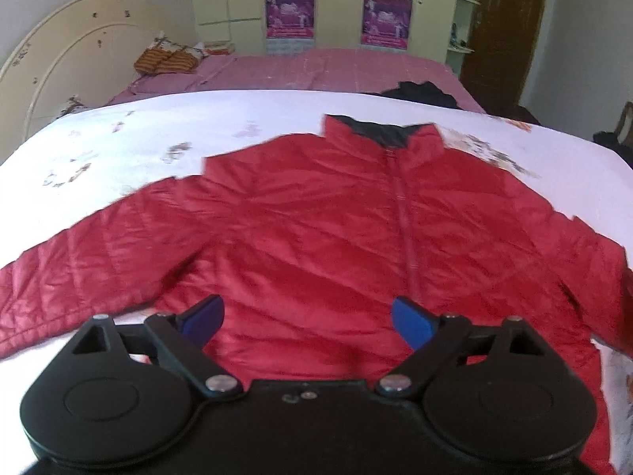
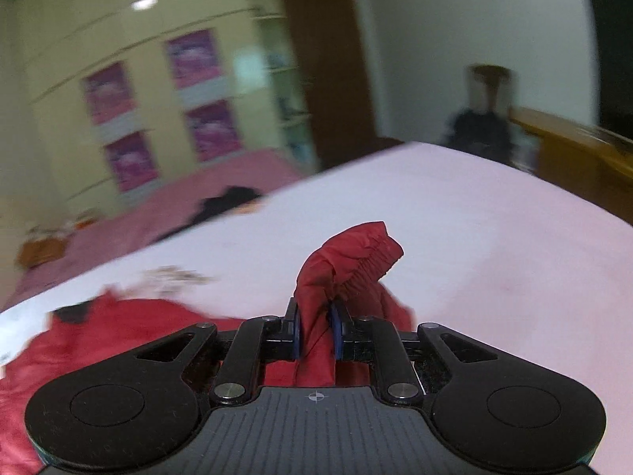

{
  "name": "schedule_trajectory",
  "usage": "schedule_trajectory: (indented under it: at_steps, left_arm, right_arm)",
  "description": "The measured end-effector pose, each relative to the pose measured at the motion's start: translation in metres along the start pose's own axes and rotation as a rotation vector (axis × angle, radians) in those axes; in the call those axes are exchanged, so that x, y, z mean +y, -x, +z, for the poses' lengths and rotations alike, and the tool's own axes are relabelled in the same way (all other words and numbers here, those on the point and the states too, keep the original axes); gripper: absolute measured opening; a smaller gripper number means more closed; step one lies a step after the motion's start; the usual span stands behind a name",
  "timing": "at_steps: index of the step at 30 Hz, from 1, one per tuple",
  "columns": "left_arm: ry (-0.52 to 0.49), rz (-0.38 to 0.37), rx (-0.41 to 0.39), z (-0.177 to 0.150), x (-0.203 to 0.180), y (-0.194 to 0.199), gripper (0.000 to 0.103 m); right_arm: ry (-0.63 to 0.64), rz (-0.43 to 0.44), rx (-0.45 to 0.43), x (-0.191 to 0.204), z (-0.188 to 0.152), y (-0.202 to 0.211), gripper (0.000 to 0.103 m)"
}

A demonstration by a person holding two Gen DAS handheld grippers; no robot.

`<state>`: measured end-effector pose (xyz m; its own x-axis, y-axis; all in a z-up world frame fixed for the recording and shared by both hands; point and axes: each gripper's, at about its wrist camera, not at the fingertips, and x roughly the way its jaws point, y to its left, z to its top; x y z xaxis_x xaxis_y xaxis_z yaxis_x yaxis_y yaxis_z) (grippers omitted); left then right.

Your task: Fold large clothes

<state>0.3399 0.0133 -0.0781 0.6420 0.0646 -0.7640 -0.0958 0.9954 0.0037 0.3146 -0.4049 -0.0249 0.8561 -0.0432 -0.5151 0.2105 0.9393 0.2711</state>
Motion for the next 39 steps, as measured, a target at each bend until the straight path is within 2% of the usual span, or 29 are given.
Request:
schedule_trajectory:
  at_steps: [5,8,11,15,19,21,22,23,27,30,33,34,35,36,38,39]
  left_arm:
    - [0.044,0.029,-0.005,0.002,0.046,0.001,0.091]
    - [0.053,0.052,-0.011,0.003,0.072,0.001,0.091]
    - [0.073,0.065,-0.007,0.003,0.094,-0.002,0.091]
    - [0.092,0.051,0.007,0.005,0.112,-0.007,0.091]
    - [0.093,0.014,0.017,0.007,0.114,-0.011,0.093]
    - [0.092,-0.016,0.019,0.009,0.111,-0.012,0.093]
    - [0.092,-0.036,0.023,0.01,0.109,-0.013,0.094]
    - [0.091,-0.057,0.025,0.011,0.106,-0.014,0.095]
    - [0.066,-0.125,0.033,0.015,0.087,-0.023,0.095]
    - [0.036,-0.182,0.042,0.018,0.065,-0.036,0.096]
    - [0.007,-0.197,0.061,0.02,0.044,-0.058,0.096]
    - [0.004,-0.206,0.071,0.02,0.039,-0.067,0.09]
    - [0.005,-0.211,0.076,0.02,0.035,-0.075,0.074]
    - [0.014,-0.215,0.087,0.019,0.033,-0.083,0.067]
    - [0.064,-0.246,0.093,0.018,0.035,-0.095,0.042]
    - [0.091,-0.253,0.08,0.017,0.037,-0.097,0.036]
  right_arm:
    - [0.086,0.163,0.046,0.103,-0.017,-0.02,0.015]
    - [0.125,0.246,0.104,0.16,-0.036,-0.038,0.015]
    - [0.152,0.311,0.174,0.205,-0.056,-0.057,0.015]
    - [0.183,0.37,0.268,0.246,-0.08,-0.076,0.015]
    - [0.195,0.393,0.34,0.265,-0.105,-0.085,0.016]
    - [0.204,0.406,0.359,0.268,-0.11,-0.087,0.038]
    - [0.193,0.413,0.358,0.267,-0.109,-0.088,0.066]
    - [0.186,0.415,0.343,0.27,-0.109,-0.089,0.078]
    - [0.16,0.411,0.291,0.26,-0.099,-0.083,0.078]
    - [0.193,0.358,0.252,0.241,-0.087,-0.073,0.078]
    - [0.213,0.298,0.213,0.217,-0.08,-0.061,0.078]
    - [0.208,0.281,0.204,0.208,-0.079,-0.058,0.078]
    - [0.208,0.264,0.2,0.199,-0.078,-0.055,0.078]
    - [0.206,0.246,0.195,0.191,-0.078,-0.053,0.078]
    - [0.209,0.209,0.179,0.176,-0.078,-0.049,0.078]
    - [0.211,0.188,0.171,0.169,-0.079,-0.048,0.078]
